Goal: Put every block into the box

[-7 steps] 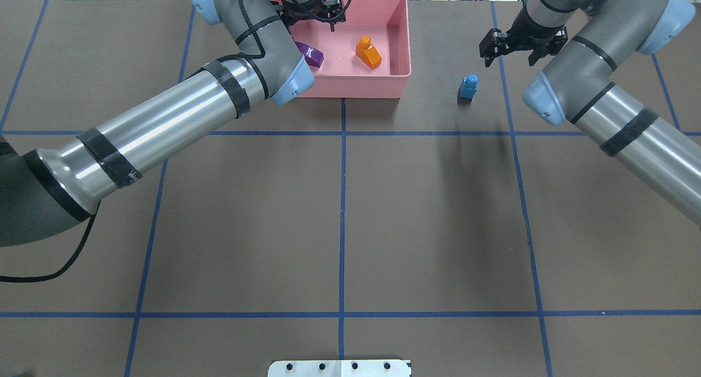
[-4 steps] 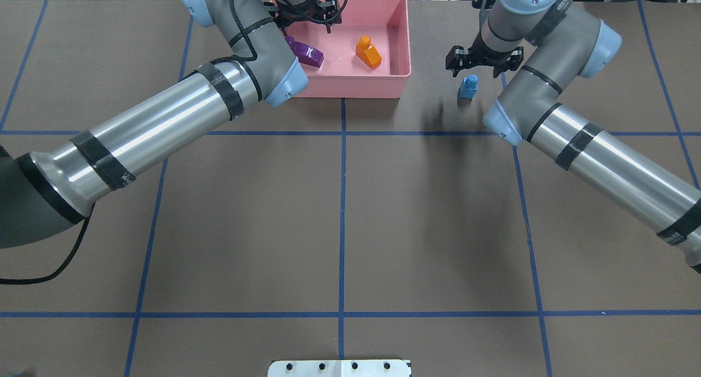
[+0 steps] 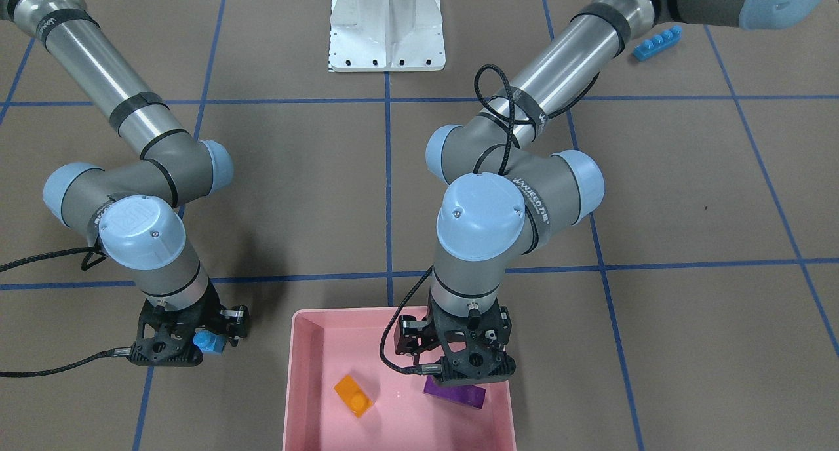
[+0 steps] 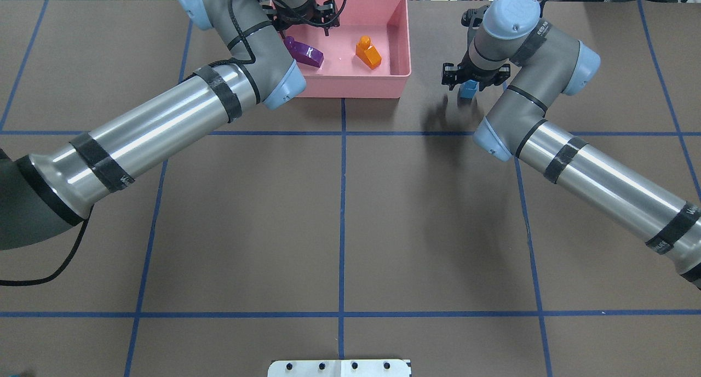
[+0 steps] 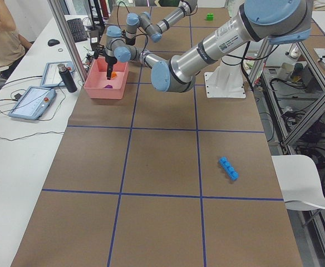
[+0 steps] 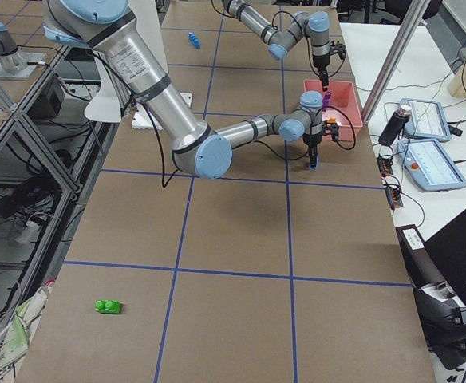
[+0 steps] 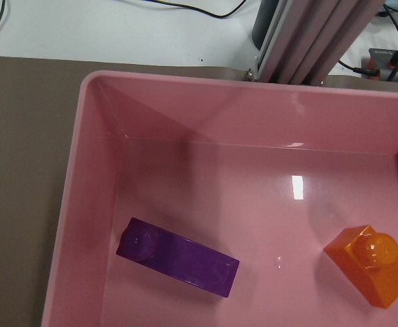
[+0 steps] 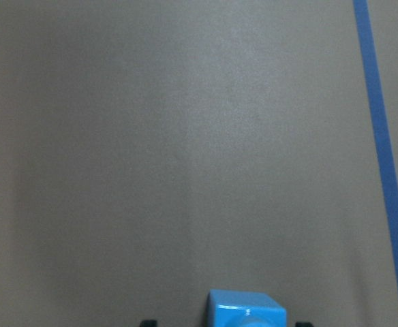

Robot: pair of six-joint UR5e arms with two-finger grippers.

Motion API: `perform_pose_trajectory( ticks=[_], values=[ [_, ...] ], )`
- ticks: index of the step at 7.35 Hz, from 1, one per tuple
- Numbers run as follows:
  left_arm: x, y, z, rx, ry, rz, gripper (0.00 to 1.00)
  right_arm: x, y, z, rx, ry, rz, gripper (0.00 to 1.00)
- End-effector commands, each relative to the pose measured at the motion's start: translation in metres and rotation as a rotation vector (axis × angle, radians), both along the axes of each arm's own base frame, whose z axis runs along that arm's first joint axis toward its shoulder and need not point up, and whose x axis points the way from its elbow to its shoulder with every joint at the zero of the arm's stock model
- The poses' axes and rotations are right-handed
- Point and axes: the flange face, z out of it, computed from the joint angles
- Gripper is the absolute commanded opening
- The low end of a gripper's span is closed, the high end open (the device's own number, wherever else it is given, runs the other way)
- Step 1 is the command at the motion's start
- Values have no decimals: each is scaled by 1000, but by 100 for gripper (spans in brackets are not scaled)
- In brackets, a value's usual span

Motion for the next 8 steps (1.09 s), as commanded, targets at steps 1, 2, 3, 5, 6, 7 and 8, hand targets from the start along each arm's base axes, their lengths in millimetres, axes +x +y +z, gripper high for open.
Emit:
perform_pose_trajectory(
  ticks=[1,2,3,5,6,7,8],
  values=[
    [-1,0,1,1,0,2,100,4,-2,0,-9,-5,16,0],
    [-4,2,4,10,7,62,100,14,-9,-14,-6,-27,39,0],
    [-26,1,18,-15,13,134,100,28,-22,-34,-1,-52,75,0],
    [-82,10,46,23,-56,234,100,57,-50,-94,-44,-159,161,0],
    [-114,9,72,64,-77,287,100,57,-60,-144,-81,-221,241,0],
    [-158,3,105,89,-59,342,100,41,-64,-193,-132,-243,281,0],
    [-203,1,134,98,-33,365,100,3,-70,-236,-155,-226,266,0]
  ],
)
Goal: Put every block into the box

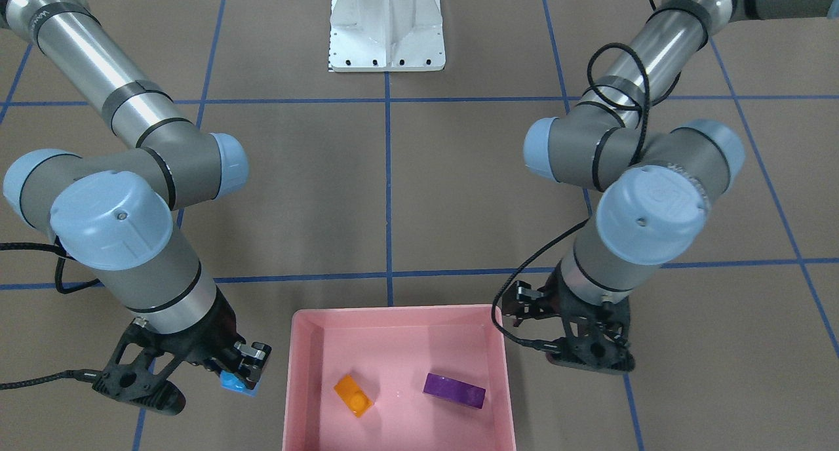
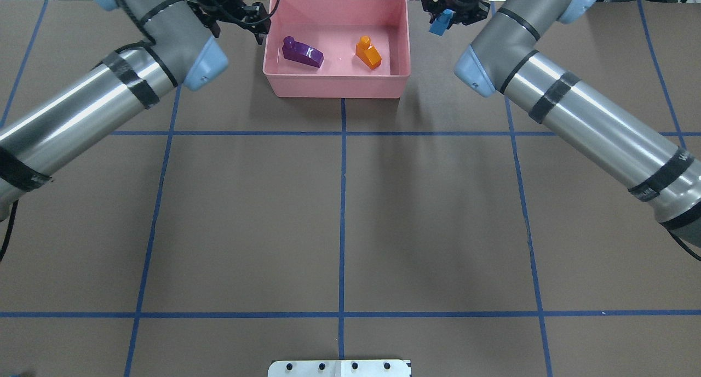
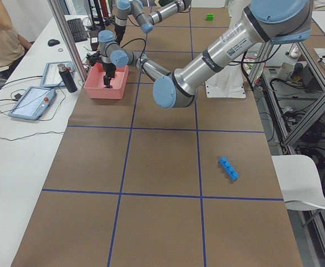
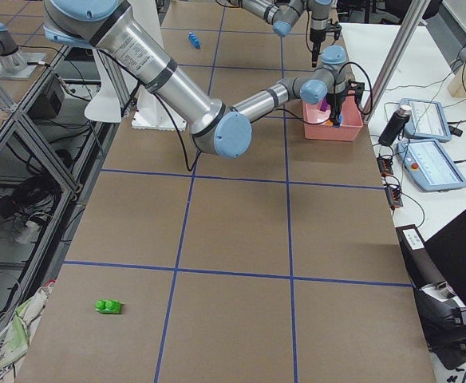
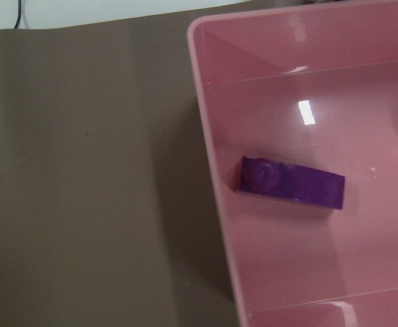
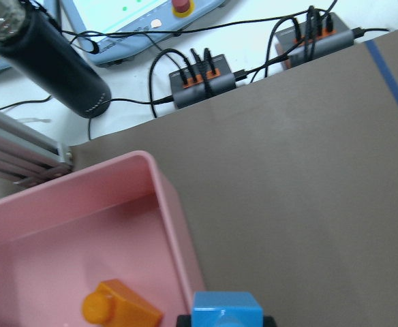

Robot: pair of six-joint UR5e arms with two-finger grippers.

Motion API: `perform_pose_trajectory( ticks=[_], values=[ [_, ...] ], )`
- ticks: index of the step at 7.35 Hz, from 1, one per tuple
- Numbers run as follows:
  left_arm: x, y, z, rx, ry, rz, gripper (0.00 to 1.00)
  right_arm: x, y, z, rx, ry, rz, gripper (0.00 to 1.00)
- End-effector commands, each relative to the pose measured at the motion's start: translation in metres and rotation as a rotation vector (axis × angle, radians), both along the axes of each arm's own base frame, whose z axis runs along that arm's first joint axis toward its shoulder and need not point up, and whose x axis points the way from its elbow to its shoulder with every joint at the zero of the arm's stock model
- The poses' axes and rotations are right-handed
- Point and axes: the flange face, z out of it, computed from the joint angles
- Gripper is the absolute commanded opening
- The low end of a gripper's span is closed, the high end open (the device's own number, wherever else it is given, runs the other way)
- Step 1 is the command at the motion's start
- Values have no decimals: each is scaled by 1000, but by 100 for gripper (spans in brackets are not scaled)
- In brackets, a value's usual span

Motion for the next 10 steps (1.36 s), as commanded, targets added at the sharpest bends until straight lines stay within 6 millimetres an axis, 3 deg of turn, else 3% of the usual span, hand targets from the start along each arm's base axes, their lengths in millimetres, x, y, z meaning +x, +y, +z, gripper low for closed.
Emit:
perform_pose_trajectory(
  ticks=[1,2,4,5,6,7,8,9,10],
  values=[
    [-77,4,51,26,30,43,100,-77,-7,-87,-36,28,6,0],
    [-82,8,58,25,29,40,100,-117,2,-108,-22,60,-1,0],
    [-87,13,69,17,27,38,100,-157,24,-120,-22,79,8,0],
    [-87,15,70,19,28,40,100,-165,29,-118,-31,82,14,59],
    [-87,16,70,21,27,39,100,-169,32,-119,-25,84,12,99],
    [-88,17,66,26,31,38,100,-168,32,-120,-26,83,10,99],
    [-89,23,79,14,25,39,100,-165,29,-118,-15,92,-5,99],
    [-98,45,95,22,26,41,100,-152,22,-120,6,97,-53,100],
    [-111,71,95,49,39,41,100,-130,15,-120,-20,101,-89,100]
  ],
)
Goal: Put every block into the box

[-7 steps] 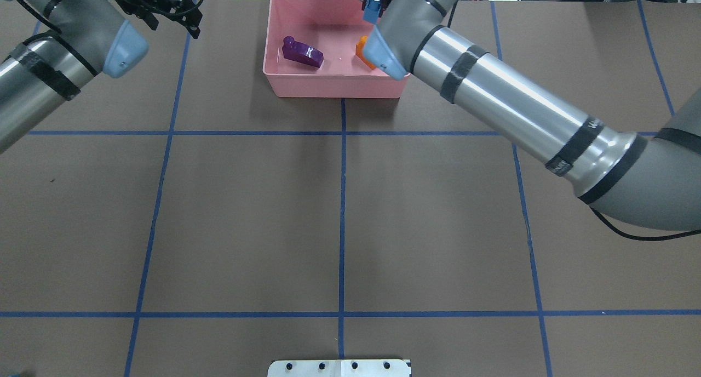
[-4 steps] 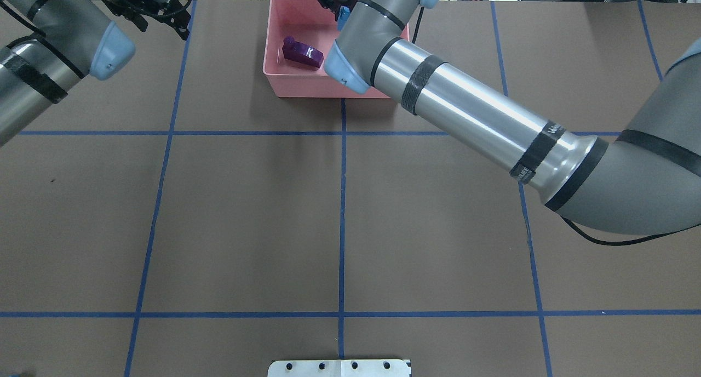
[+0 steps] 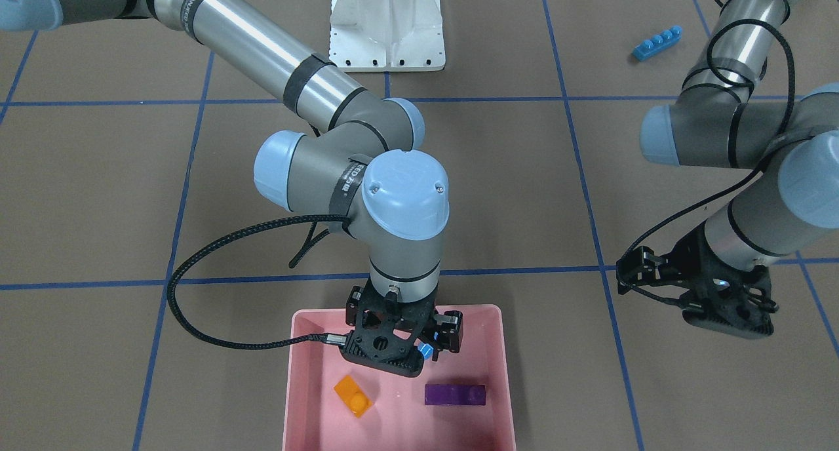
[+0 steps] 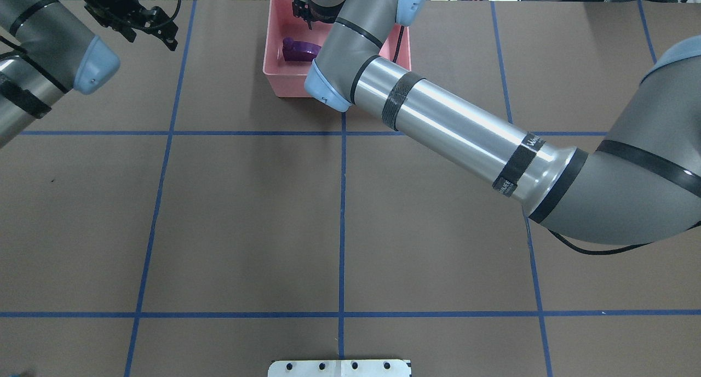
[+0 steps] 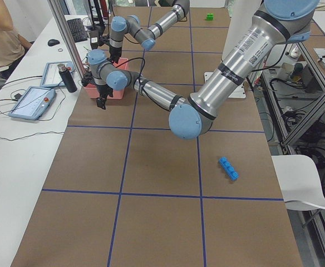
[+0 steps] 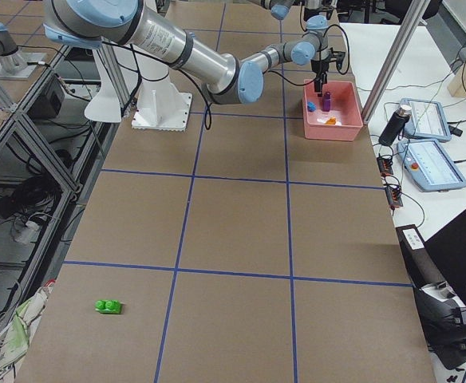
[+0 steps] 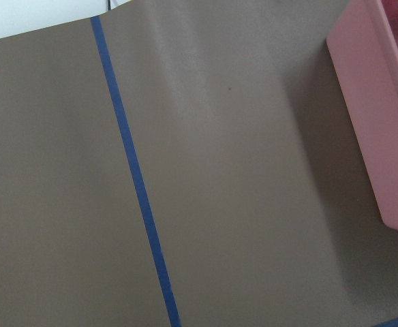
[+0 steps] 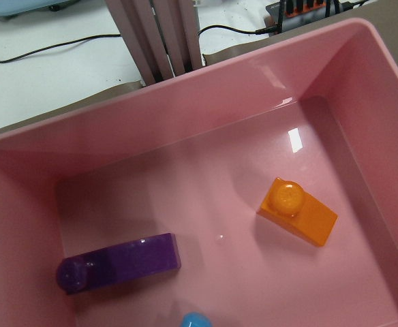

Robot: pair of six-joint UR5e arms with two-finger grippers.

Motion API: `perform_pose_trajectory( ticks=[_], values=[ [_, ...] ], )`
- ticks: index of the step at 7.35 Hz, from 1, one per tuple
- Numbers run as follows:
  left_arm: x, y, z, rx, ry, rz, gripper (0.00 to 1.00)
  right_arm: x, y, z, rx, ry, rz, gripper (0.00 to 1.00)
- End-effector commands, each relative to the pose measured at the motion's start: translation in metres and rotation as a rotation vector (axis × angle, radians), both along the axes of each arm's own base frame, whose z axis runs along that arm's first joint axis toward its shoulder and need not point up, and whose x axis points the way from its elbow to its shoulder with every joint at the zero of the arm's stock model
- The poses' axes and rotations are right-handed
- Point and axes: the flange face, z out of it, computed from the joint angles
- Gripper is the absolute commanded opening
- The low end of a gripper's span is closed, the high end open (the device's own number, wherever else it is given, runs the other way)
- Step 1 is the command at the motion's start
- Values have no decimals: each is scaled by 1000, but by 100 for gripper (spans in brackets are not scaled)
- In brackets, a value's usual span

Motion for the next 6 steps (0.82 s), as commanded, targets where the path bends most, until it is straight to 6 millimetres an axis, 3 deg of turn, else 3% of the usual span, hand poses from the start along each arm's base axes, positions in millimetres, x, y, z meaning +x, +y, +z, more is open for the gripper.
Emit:
perform_pose_trajectory(
  ticks=[1,2,3,5,6],
  values=[
    [-20,48,21,7,8,-2,100,56,-2,-8,-16,50,-91,100],
    [-34,73,51,-5,-3,5,100,89,14,-9,-4,99,-148,100],
    [-54,121,75,-8,-12,10,100,120,29,19,15,99,-193,100],
    [-93,218,109,-19,-22,29,100,179,63,101,64,91,-248,100],
    [-96,260,137,2,-11,66,100,215,86,143,86,100,-271,100]
  ],
)
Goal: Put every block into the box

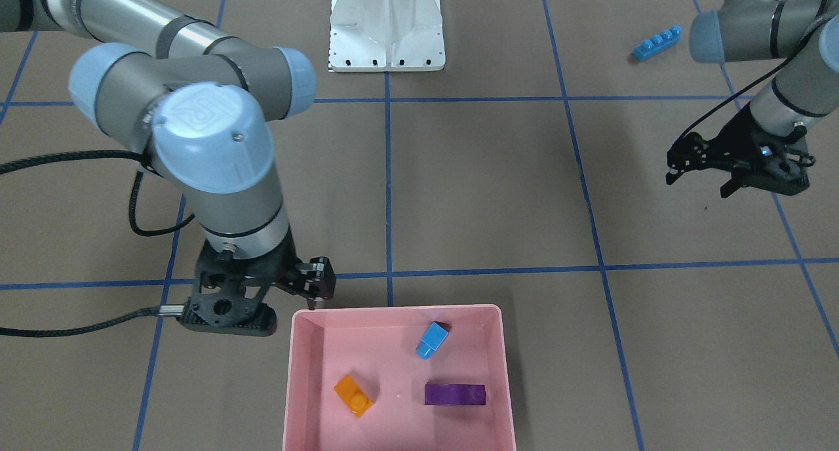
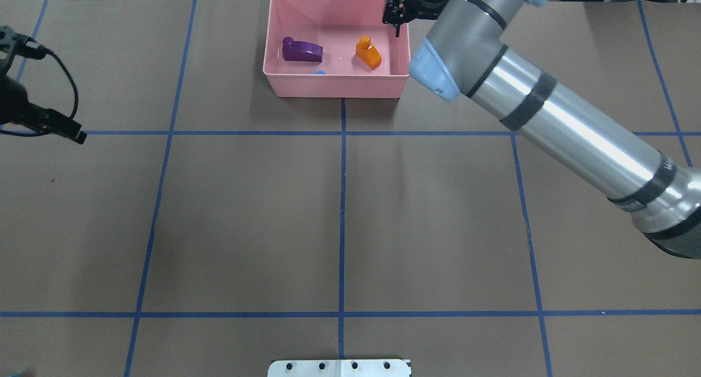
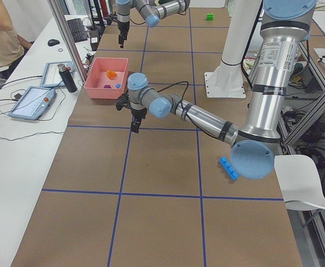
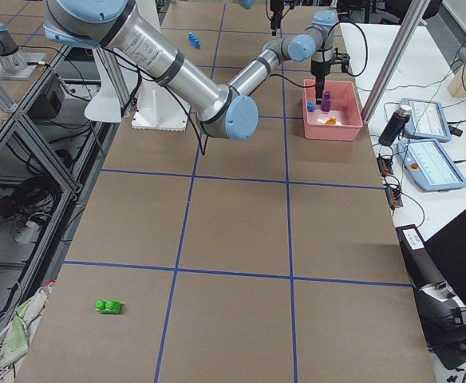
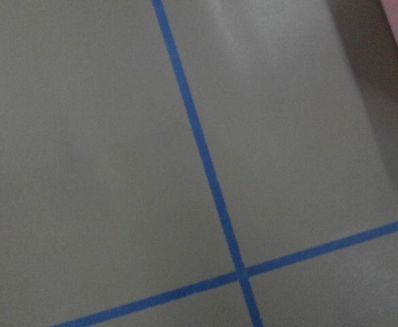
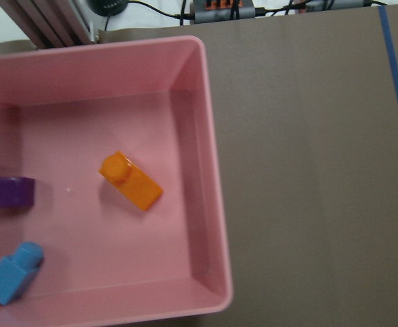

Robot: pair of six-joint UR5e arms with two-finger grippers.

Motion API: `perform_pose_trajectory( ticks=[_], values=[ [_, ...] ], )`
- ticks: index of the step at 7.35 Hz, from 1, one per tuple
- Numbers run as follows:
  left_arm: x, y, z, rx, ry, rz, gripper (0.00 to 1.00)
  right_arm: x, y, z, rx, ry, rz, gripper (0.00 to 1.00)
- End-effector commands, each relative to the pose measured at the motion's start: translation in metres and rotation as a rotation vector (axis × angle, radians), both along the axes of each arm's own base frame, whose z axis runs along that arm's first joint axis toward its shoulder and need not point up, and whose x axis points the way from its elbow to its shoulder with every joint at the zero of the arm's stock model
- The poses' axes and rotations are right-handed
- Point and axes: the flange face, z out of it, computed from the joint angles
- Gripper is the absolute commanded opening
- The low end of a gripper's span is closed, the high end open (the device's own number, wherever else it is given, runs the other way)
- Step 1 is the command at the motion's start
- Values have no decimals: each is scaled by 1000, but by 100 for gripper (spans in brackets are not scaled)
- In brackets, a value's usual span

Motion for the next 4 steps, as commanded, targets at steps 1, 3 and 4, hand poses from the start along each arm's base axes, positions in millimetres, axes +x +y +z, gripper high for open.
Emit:
perform_pose_trajectory(
  ticks=[1,3,4],
  values=[
    [-15,105,68,65,-6,70,100,83,57,85,53,4,-67,100],
    [-23,189,115,123,-17,165,100,130,100,130,77,20,-97,100],
    [-16,215,128,142,-47,226,100,131,101,131,77,20,-97,100]
  ],
)
